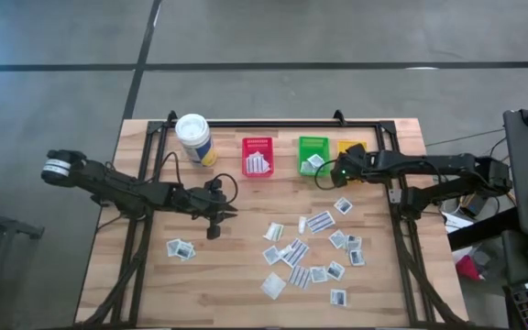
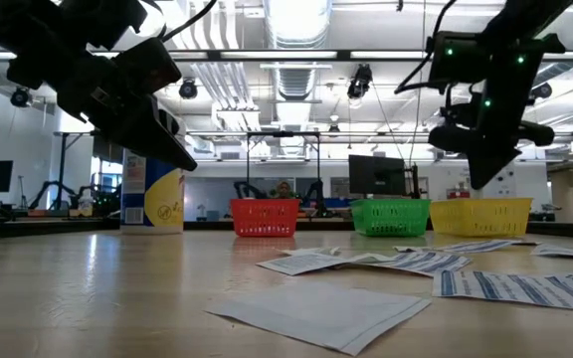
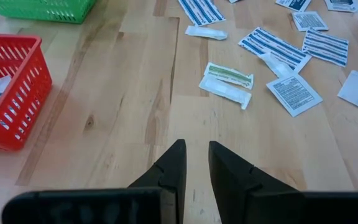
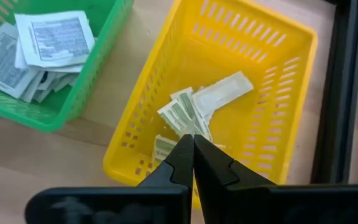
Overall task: Pick & Place First Aid Supplies
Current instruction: Put the green bandage in the yellow bin, then put the alcohol pad in the green bin
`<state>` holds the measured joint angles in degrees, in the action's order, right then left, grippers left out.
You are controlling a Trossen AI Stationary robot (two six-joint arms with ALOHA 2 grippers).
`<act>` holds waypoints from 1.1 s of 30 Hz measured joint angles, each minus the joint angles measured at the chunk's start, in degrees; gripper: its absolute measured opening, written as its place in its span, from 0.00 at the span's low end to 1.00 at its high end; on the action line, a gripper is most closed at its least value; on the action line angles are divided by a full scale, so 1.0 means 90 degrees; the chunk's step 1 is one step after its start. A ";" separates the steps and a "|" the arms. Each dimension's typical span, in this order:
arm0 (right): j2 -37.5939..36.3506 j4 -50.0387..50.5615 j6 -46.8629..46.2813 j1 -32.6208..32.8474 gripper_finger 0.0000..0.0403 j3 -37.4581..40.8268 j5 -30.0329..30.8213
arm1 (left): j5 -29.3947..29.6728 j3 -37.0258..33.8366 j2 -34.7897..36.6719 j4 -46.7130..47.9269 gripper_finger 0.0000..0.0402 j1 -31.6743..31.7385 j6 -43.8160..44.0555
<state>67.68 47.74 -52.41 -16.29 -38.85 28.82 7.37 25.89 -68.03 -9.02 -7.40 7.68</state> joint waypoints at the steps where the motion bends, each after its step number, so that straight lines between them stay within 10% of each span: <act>1: 0.0000 -0.0056 0.0000 0.0000 0.02 0.0052 0.0001 | 0.0000 0.0000 0.0000 0.0000 0.16 0.0000 -0.0009; 16: 0.0000 -0.0360 0.0562 -0.0221 0.03 0.0104 0.0294 | -0.0002 0.0000 0.0000 0.0000 0.16 0.0000 -0.0014; 33: -0.0089 -0.0373 0.0682 -0.0954 0.26 -0.0030 -0.0015 | -0.0002 0.0000 0.0000 0.0000 0.16 0.0002 -0.0009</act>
<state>66.87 44.38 -46.28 -24.88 -39.11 28.68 7.35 25.89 -68.03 -9.02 -7.38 7.60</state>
